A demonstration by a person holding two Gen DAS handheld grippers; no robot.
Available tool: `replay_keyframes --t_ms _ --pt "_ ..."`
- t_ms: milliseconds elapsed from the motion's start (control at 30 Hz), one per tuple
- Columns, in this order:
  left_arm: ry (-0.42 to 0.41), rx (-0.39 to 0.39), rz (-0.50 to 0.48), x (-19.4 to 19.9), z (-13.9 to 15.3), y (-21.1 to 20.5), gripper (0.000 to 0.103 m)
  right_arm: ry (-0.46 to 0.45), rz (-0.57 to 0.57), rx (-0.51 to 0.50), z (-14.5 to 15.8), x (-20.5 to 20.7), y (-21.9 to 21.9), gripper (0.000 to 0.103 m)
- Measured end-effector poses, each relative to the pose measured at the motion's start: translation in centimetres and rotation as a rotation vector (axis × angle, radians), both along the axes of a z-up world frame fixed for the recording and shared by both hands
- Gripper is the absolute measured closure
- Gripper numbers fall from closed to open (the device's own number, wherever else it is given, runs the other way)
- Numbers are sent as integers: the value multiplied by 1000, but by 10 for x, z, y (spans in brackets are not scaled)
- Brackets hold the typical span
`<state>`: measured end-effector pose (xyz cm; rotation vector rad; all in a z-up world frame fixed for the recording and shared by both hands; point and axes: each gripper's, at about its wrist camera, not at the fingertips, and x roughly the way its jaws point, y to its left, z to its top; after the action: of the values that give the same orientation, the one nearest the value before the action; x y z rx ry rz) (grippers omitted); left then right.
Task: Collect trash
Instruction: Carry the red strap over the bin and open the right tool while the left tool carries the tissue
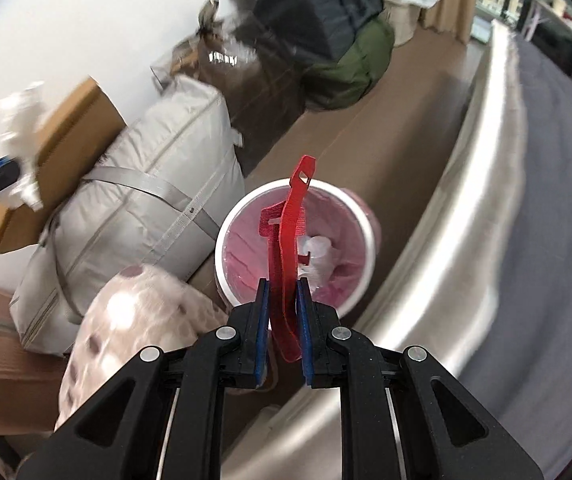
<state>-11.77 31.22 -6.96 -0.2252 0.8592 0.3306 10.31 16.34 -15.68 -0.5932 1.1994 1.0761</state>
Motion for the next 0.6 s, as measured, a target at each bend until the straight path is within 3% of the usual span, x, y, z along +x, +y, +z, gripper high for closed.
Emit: replay_keyframes --t_ms 200,300,400,433,600 --pt "-12 -20 38 -9 -4 12 91 44 27 -107 -71 2 57 90" --pt "-21 -35 59 -12 -6 17 91 13 43 -170 -107 2 79 87" --pt "-21 -47 72 -15 -8 18 91 -87 79 -210 -119 -4 86 33" --pt "-15 -48 73 -14 -10 19 91 -136 98 -209 -119 -8 87 24" --pt "-6 -58 62 -7 -14 21 91 -162 128 -122 -92 -12 79 16"
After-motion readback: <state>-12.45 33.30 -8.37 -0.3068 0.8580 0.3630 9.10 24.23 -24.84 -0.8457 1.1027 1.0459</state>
